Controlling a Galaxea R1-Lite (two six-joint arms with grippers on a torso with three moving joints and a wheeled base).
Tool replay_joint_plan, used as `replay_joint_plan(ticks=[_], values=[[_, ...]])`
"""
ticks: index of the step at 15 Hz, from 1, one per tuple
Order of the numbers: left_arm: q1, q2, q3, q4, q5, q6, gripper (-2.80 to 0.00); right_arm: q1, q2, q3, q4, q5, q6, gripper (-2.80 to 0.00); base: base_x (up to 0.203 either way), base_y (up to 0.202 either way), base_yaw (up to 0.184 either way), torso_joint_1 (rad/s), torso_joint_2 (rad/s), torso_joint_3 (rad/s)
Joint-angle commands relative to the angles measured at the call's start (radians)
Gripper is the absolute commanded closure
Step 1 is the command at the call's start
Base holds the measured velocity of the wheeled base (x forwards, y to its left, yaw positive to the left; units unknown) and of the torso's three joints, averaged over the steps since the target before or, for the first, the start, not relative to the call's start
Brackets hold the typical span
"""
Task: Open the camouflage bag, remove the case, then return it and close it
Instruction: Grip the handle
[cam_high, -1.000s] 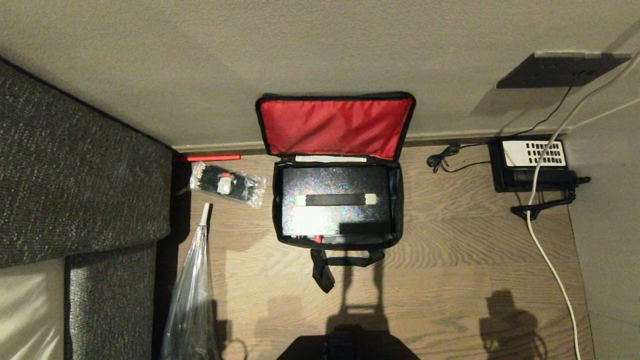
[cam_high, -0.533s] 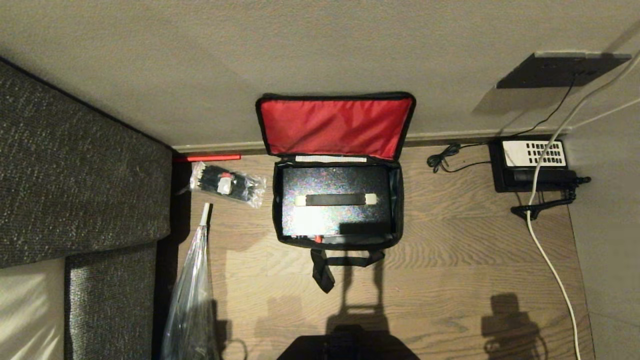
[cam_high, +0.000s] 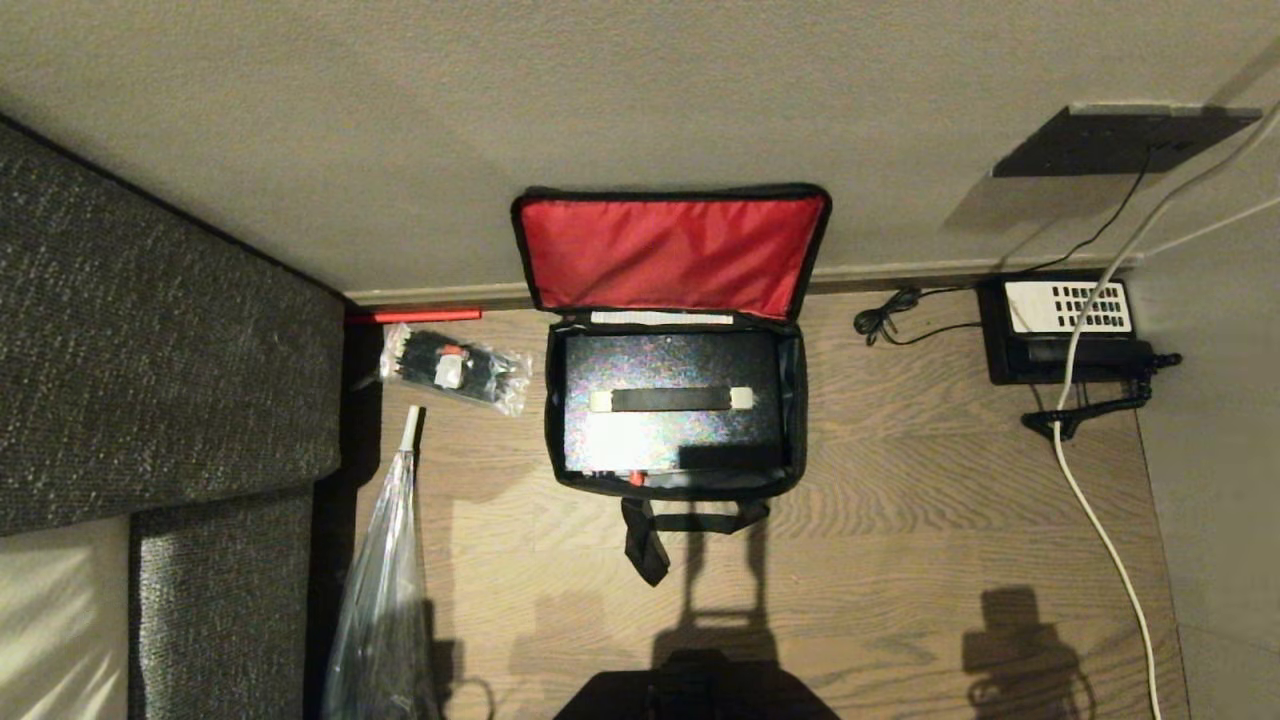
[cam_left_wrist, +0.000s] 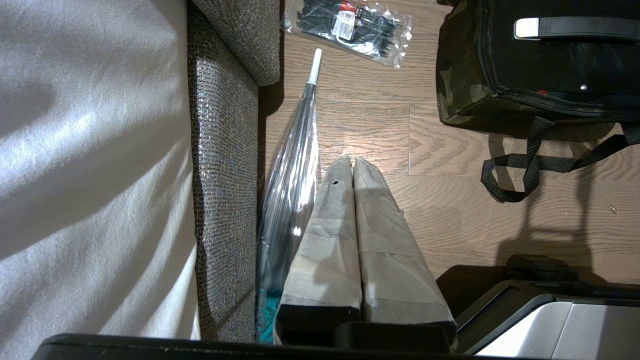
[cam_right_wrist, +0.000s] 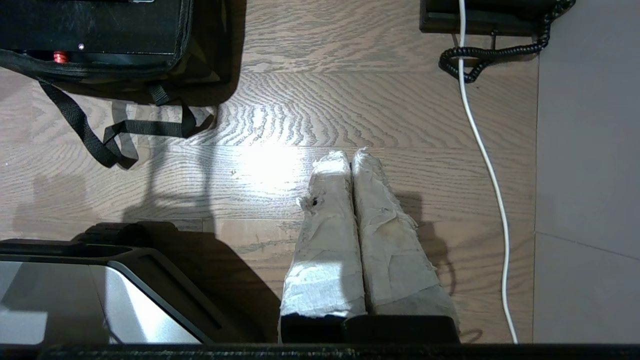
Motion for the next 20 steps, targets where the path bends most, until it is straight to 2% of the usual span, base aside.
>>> replay_joint_plan(ticks=[1,20], values=[[0.0,0.0,0.002,0.0,0.001,0.0,0.0,0.0,0.004,0.0,0.0,0.001,-0.001,0.0,0.0,0.0,0.0,0.0,0.0,0.0],[0.0,0.0,0.002,0.0,0.001,0.0,0.0,0.0,0.004,0.0,0.0,0.001,-0.001,0.0,0.0,0.0,0.0,0.0,0.0,0.0]])
